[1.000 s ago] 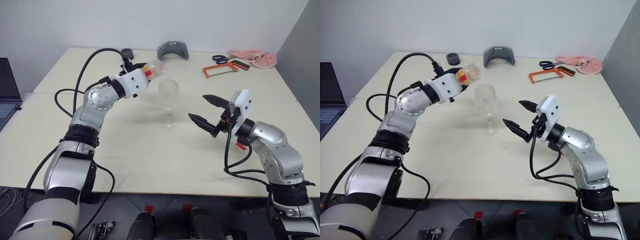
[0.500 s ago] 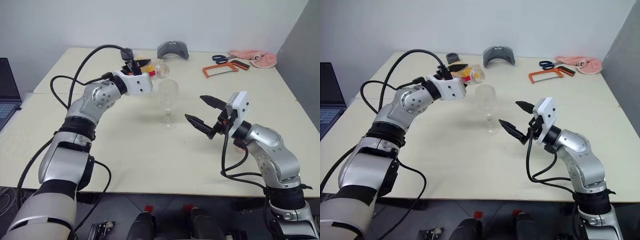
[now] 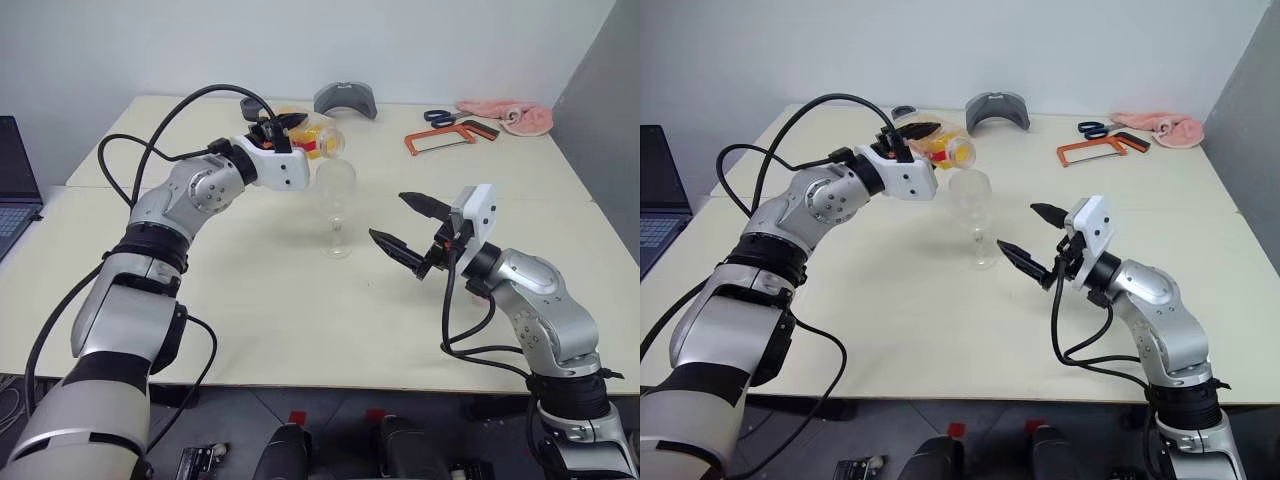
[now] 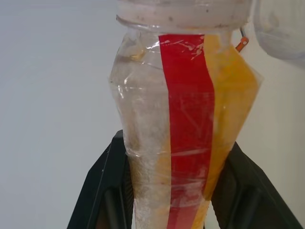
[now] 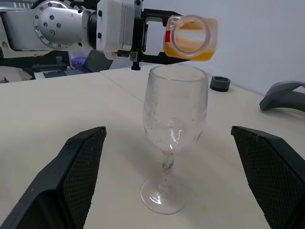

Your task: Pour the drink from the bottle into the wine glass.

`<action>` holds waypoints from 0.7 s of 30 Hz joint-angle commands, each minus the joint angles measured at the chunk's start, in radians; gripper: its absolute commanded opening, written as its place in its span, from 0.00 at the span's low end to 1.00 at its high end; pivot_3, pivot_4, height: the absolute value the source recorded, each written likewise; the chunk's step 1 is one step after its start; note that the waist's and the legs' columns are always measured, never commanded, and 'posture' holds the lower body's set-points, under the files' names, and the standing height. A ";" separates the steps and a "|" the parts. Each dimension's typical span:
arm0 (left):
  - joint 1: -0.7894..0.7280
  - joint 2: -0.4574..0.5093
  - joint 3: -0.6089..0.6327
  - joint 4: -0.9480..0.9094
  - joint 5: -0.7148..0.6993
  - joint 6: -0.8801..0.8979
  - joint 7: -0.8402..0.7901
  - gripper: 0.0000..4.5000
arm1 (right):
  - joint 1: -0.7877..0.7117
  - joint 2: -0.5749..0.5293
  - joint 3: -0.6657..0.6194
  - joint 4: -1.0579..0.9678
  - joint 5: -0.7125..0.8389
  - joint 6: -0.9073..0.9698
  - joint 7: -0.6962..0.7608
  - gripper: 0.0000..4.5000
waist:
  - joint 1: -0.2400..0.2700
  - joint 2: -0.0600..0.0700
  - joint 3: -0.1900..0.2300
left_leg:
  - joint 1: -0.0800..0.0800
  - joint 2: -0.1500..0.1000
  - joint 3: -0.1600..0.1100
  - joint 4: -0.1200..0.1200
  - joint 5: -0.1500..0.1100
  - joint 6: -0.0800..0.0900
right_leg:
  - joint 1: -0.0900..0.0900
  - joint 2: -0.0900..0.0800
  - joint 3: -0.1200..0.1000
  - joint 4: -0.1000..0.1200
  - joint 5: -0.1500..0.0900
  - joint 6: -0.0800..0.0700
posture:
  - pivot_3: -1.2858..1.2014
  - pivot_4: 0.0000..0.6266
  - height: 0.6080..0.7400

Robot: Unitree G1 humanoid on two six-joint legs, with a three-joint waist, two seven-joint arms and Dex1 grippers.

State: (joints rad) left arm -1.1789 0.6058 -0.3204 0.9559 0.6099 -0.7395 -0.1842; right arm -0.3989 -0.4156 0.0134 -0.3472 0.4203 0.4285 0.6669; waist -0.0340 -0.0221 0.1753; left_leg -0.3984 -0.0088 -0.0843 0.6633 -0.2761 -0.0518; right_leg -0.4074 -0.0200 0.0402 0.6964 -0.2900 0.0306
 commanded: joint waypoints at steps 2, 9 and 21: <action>-0.057 0.024 -0.007 -0.008 0.024 -0.024 0.057 0.38 | 0.007 0.001 -0.011 -0.047 0.014 -0.014 -0.007 1.00 | 0.000 0.000 0.000 | 0.000 0.000 0.000 0.000 0.000 0.000 | 0.000 0.000 0.000 0.000 0.000 0.000 | 0.52 0.24 1.00; -0.083 0.036 -0.035 0.018 0.066 -0.038 0.105 0.38 | 0.007 -0.015 -0.028 -0.033 0.016 -0.030 0.012 1.00 | 0.000 0.000 0.000 | 0.000 0.000 0.001 0.000 0.000 0.000 | 0.000 0.000 0.000 0.000 0.000 0.000 | 0.52 0.24 1.00; -0.107 0.047 -0.061 0.051 0.109 -0.050 0.161 0.38 | -0.023 -0.094 -0.054 0.019 0.046 -0.019 0.089 1.00 | 0.000 0.000 0.000 | 0.000 0.000 0.001 0.000 0.000 0.000 | 0.000 0.000 0.000 0.000 0.000 0.000 | 0.52 0.24 1.00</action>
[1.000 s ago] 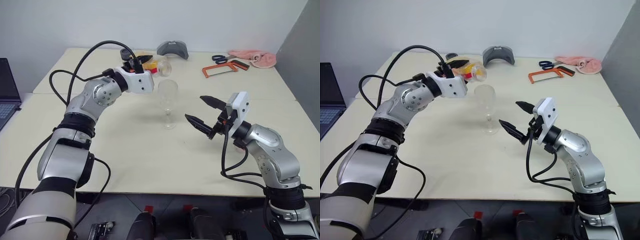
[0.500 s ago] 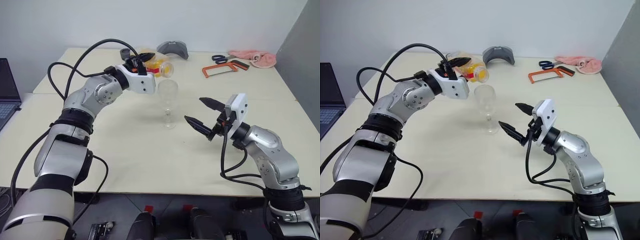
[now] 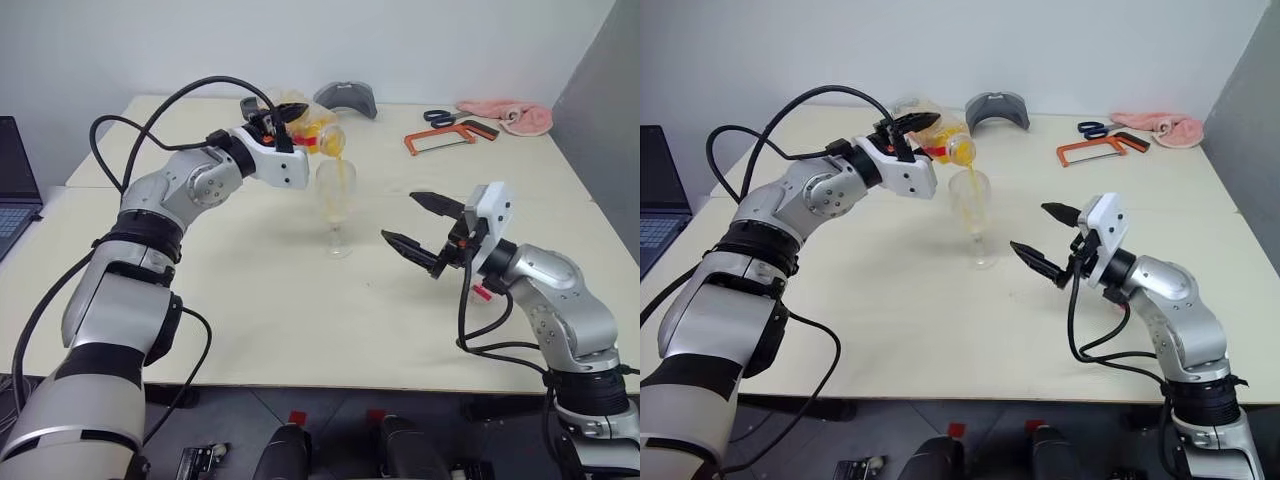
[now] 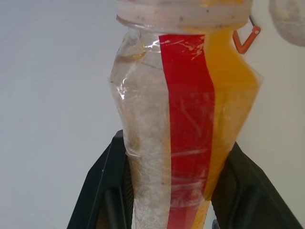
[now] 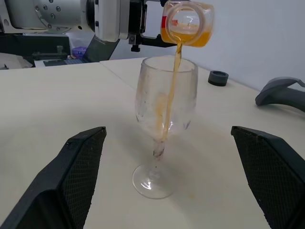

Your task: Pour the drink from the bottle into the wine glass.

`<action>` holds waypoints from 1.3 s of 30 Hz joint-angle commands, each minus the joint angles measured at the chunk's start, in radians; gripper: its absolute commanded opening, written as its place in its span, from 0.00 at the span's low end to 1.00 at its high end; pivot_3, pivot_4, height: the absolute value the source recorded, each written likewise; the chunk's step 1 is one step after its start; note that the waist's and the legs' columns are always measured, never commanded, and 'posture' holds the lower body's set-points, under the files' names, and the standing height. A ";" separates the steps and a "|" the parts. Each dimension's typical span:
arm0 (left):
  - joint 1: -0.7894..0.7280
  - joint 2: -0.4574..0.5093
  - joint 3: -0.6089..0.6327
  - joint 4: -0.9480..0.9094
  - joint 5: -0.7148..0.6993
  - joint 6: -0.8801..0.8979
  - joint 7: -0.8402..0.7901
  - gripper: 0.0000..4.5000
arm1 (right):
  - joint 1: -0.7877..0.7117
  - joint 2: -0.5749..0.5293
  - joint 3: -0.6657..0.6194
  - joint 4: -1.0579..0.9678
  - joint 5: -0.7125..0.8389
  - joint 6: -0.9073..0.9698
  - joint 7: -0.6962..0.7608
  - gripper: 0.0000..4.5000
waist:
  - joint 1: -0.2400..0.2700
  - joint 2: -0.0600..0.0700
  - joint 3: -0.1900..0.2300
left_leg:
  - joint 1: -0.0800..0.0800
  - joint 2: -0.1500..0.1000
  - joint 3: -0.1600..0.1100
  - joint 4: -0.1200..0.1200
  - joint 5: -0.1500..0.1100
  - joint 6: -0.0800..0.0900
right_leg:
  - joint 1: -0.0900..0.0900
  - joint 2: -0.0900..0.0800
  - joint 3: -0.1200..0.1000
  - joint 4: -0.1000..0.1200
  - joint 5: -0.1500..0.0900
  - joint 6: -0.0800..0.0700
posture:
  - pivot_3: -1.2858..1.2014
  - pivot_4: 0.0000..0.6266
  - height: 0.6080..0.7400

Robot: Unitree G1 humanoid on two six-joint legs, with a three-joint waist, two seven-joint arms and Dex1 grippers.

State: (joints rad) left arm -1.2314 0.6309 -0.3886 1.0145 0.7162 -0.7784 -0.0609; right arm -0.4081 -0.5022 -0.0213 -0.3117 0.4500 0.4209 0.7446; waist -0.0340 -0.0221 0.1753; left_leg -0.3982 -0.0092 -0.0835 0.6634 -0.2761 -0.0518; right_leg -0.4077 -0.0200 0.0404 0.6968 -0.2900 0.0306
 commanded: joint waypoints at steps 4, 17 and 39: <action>-0.069 0.023 -0.002 0.015 0.017 -0.012 0.058 0.38 | 0.002 -0.001 -0.005 -0.038 0.021 -0.005 0.009 1.00 | 0.001 0.000 0.000 | 0.000 0.000 0.000 0.000 0.000 0.000 | 0.000 0.000 0.000 0.000 0.000 0.000 | 0.52 0.24 1.00; -0.108 0.029 -0.036 0.066 0.046 -0.021 0.104 0.38 | 0.037 0.047 0.044 -0.089 -0.009 -0.017 -0.043 1.00 | 0.001 0.000 0.000 | 0.000 0.000 0.000 0.000 0.000 0.000 | 0.000 0.000 0.000 0.000 0.000 0.000 | 0.52 0.24 1.00; -0.144 0.037 -0.071 0.106 0.065 -0.022 0.150 0.38 | 0.079 0.102 0.072 -0.133 -0.020 -0.018 -0.110 1.00 | 0.000 0.000 0.000 | 0.000 0.000 0.000 0.000 0.000 0.000 | -0.001 0.000 0.000 0.001 0.000 0.000 | 0.52 0.24 1.00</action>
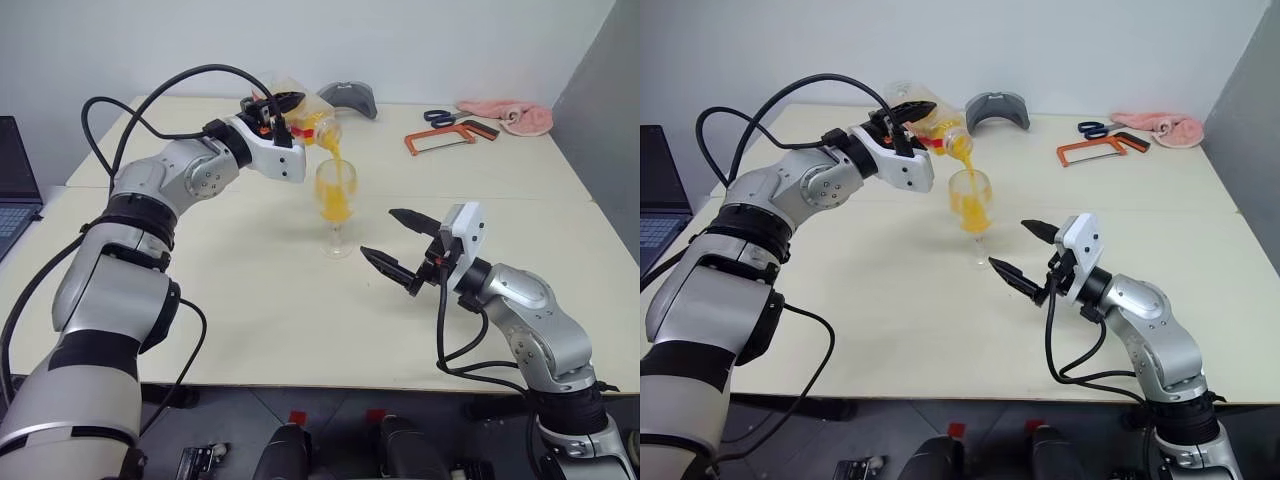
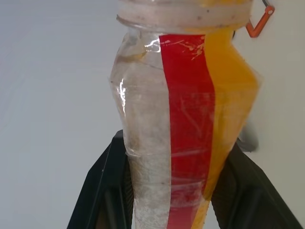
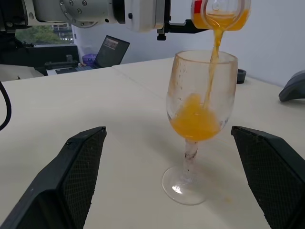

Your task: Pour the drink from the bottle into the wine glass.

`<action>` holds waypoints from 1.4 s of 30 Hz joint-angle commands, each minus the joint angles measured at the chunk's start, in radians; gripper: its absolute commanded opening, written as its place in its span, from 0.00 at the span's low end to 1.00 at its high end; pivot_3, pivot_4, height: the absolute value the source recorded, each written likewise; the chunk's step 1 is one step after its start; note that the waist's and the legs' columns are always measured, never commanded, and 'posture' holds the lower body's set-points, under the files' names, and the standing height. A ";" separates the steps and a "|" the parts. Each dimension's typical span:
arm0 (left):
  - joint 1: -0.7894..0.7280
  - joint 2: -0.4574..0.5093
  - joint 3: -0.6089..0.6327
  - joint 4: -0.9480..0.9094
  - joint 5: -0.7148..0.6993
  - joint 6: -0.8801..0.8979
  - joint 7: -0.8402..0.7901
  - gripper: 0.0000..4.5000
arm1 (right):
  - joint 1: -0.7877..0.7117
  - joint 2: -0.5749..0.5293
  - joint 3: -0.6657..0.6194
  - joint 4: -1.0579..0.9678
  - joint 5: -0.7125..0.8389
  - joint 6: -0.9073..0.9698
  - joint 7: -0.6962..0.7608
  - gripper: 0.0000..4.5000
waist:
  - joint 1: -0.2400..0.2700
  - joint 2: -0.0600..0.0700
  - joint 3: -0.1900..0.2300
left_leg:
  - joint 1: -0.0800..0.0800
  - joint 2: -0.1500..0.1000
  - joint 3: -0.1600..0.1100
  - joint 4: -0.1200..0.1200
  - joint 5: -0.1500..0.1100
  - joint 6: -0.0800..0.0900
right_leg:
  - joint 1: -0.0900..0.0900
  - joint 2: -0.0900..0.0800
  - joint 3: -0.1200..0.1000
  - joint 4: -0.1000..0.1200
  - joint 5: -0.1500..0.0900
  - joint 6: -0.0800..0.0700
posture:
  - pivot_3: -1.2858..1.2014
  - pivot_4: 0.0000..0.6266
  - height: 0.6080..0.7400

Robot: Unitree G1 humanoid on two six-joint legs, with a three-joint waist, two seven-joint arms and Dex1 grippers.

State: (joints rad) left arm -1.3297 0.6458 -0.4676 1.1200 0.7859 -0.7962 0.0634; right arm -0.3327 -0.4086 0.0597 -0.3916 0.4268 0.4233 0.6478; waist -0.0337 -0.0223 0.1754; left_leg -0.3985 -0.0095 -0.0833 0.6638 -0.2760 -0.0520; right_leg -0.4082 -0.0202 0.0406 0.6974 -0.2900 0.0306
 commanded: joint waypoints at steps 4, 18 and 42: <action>-0.052 0.023 0.003 0.008 0.000 -0.005 0.033 0.38 | 0.006 0.010 -0.009 -0.056 0.003 -0.020 -0.018 1.00 | 0.000 0.000 0.000 | 0.000 0.000 0.000 0.000 0.000 0.000 | 0.000 0.000 0.000 0.000 0.000 0.000 | 0.52 0.24 1.00; -0.062 0.029 -0.012 0.013 0.019 -0.005 0.049 0.38 | 0.011 0.013 -0.002 -0.059 0.004 -0.014 -0.020 1.00 | 0.000 0.000 0.000 | 0.000 0.000 0.000 0.000 0.000 0.000 | 0.000 0.000 0.000 0.000 0.000 0.000 | 0.52 0.24 1.00; -0.065 0.027 -0.023 0.022 0.020 -0.007 0.055 0.38 | 0.015 0.018 0.006 -0.057 0.001 -0.013 -0.019 1.00 | 0.000 0.000 0.000 | 0.000 0.000 0.000 0.000 0.000 0.000 | 0.000 0.000 0.000 0.000 0.000 0.000 | 0.52 0.24 1.00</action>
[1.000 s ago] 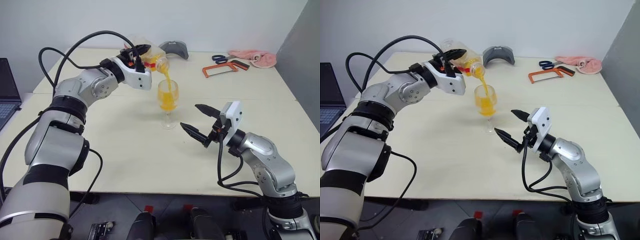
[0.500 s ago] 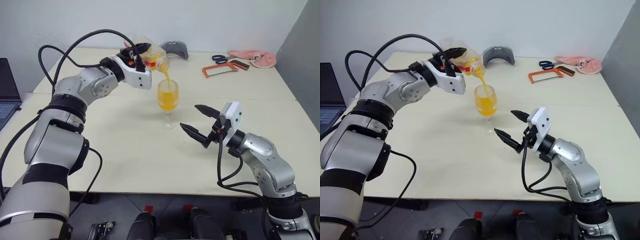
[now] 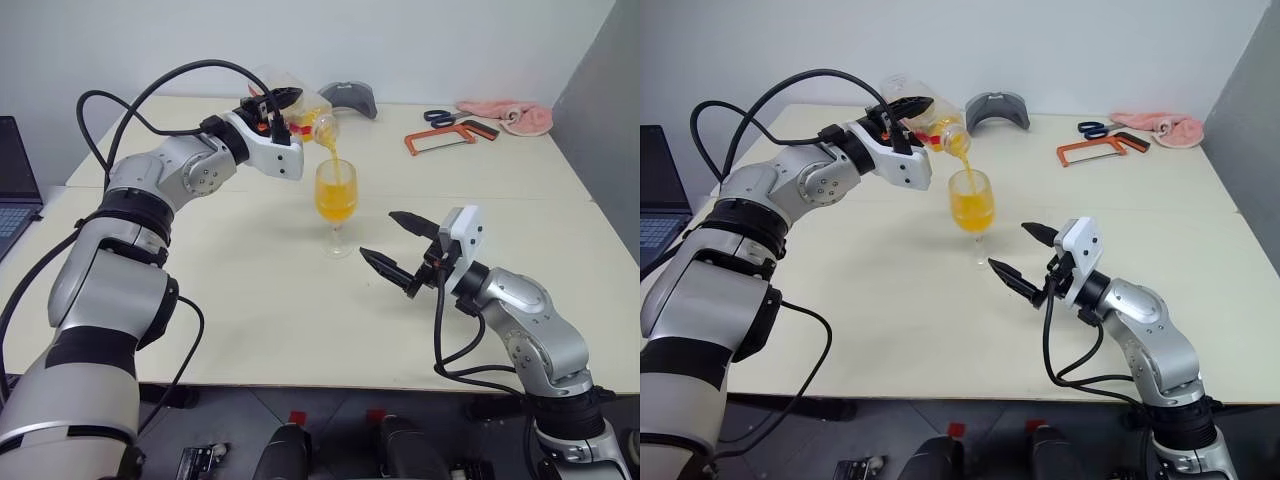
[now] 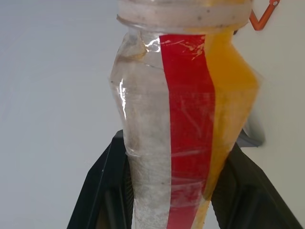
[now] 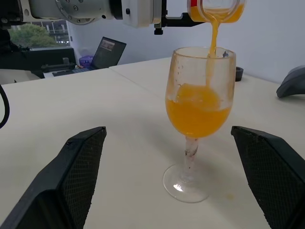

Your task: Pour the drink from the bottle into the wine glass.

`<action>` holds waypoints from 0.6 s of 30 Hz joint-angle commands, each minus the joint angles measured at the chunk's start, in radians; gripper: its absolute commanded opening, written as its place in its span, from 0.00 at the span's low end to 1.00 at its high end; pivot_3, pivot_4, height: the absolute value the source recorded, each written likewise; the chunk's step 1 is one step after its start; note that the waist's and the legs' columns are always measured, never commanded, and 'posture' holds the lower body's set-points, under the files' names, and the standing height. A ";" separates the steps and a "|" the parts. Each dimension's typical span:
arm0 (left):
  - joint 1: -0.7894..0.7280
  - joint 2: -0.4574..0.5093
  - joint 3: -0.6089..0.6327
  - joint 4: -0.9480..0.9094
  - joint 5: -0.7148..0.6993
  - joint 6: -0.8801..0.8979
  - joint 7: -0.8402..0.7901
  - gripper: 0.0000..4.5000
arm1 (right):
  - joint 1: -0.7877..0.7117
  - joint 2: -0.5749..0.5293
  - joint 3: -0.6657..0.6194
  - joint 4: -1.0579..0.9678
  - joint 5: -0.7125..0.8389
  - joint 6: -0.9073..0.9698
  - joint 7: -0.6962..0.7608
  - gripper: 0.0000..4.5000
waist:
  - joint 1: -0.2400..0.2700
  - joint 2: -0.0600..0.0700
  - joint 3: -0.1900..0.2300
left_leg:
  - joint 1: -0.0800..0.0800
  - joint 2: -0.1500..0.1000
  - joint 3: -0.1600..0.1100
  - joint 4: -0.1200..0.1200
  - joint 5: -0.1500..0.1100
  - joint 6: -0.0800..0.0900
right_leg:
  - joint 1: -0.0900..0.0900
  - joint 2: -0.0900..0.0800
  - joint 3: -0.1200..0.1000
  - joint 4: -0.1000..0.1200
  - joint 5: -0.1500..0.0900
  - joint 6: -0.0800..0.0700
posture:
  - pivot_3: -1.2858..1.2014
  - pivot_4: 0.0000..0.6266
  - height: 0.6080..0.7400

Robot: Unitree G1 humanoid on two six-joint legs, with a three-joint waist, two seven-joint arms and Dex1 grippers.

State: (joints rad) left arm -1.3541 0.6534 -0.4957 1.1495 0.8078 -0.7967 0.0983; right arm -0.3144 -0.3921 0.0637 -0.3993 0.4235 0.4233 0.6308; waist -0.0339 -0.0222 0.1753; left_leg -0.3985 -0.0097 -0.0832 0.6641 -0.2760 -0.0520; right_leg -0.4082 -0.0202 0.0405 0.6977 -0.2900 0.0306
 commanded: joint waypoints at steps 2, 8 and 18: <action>-0.041 0.019 0.006 -0.007 -0.004 -0.006 0.019 0.38 | -0.003 0.002 0.002 -0.050 0.005 -0.013 -0.001 1.00 | 0.000 0.000 0.000 | 0.000 0.000 0.000 0.000 0.000 0.000 | 0.000 0.000 0.000 0.000 0.000 0.000 | 0.52 0.24 1.00; -0.037 0.019 0.009 -0.007 -0.009 -0.006 0.015 0.38 | -0.002 0.001 0.003 -0.050 0.004 -0.013 0.000 1.00 | 0.000 0.000 0.000 | 0.000 0.000 0.000 0.000 0.000 0.000 | 0.000 0.000 0.000 0.000 0.000 0.000 | 0.52 0.24 1.00; -0.012 -0.008 0.055 0.000 -0.099 -0.003 -0.060 0.38 | -0.007 0.003 0.004 -0.044 -0.001 -0.017 -0.001 1.00 | 0.000 0.000 0.000 | 0.000 0.000 0.000 0.000 0.000 0.000 | 0.000 0.000 0.000 0.000 0.000 0.000 | 0.52 0.24 1.00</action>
State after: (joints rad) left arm -1.3523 0.6475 -0.4816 1.1534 0.7544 -0.7964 0.0507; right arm -0.3144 -0.3917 0.0675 -0.3993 0.4188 0.4233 0.6309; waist -0.0339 -0.0222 0.1753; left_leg -0.3985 -0.0096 -0.0832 0.6643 -0.2760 -0.0520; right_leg -0.4082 -0.0202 0.0405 0.6978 -0.2900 0.0306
